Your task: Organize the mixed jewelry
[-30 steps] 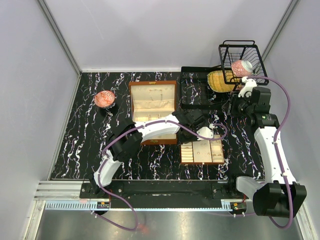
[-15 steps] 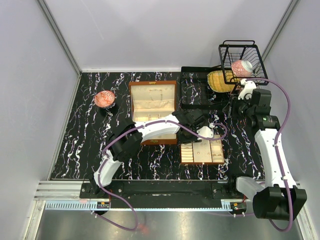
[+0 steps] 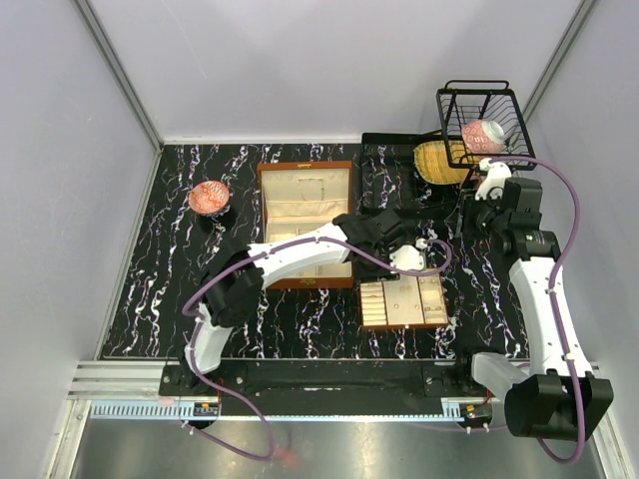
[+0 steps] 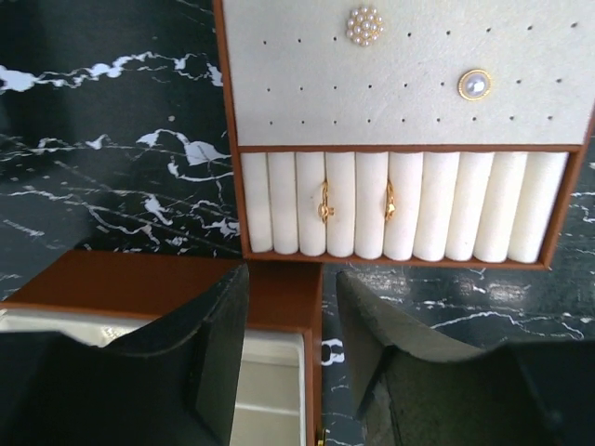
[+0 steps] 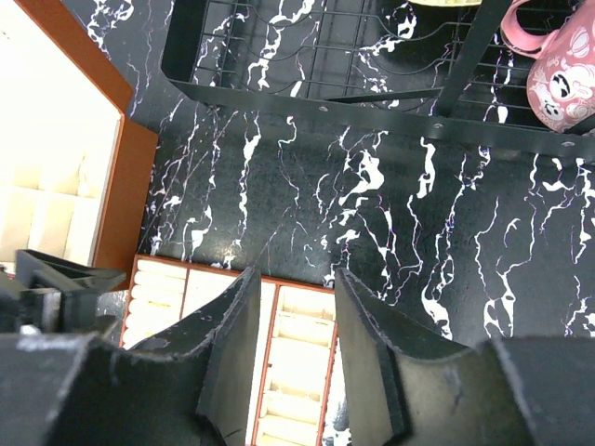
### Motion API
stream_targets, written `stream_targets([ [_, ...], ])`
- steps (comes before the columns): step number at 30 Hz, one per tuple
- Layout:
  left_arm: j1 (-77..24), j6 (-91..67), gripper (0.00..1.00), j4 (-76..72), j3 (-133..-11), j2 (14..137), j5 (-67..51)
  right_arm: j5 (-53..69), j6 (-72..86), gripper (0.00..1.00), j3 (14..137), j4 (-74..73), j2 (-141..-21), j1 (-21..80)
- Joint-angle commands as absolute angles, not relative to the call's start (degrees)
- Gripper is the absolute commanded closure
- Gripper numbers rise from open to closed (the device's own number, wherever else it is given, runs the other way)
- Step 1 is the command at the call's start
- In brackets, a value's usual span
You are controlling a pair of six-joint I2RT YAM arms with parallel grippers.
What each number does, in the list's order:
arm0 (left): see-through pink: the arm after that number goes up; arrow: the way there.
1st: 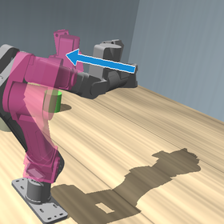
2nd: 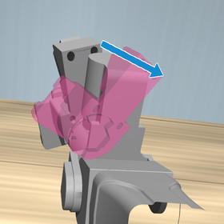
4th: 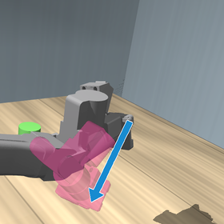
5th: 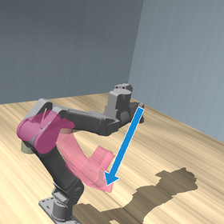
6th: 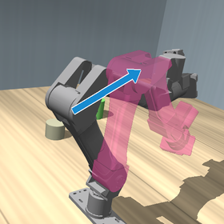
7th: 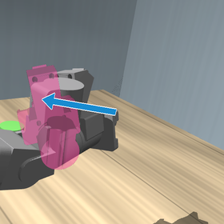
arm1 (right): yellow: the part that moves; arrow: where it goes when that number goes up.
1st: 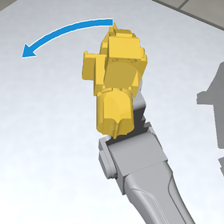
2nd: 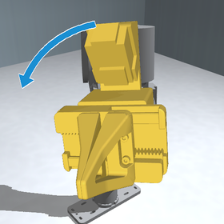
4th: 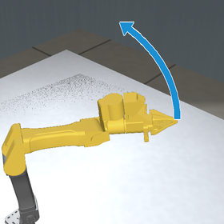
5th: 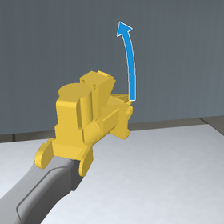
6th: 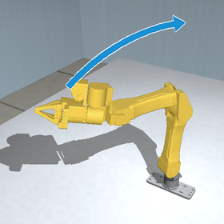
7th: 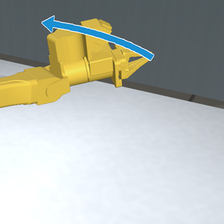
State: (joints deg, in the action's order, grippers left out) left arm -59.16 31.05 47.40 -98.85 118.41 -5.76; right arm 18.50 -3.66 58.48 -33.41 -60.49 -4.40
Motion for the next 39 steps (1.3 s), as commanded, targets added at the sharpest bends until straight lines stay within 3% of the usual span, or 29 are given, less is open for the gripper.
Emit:
stream_targets([
  [1,-59.06,30.32,0.54,47.72,-100.2,112.42,-6.23,18.63,-7.9,0.56,60.73,-35.24,-60.12,-4.75],
  [7,-56.43,25.77,0.52,43.86,-95.9,104.43,-12.55,23.54,-21.51,0.54,60.12,-43.23,-60.73,-4.75],
  [16,-42.64,14.78,0.47,36.91,-89.74,90.71,-25.12,29.08,-45.59,0.55,57.31,-59.57,-57.66,-4.75],
  [25,-30.42,11.7,0.42,37.97,-88.68,86.84,-25.93,27.43,-61.34,0.53,50.29,-69.43,-54.93,-4.04],
  [39,-15.56,3.87,0.05,34.19,-85.43,81.65,-23.72,23.73,-68.03,0.55,37.18,-65.65,-50.18,3.69],
])
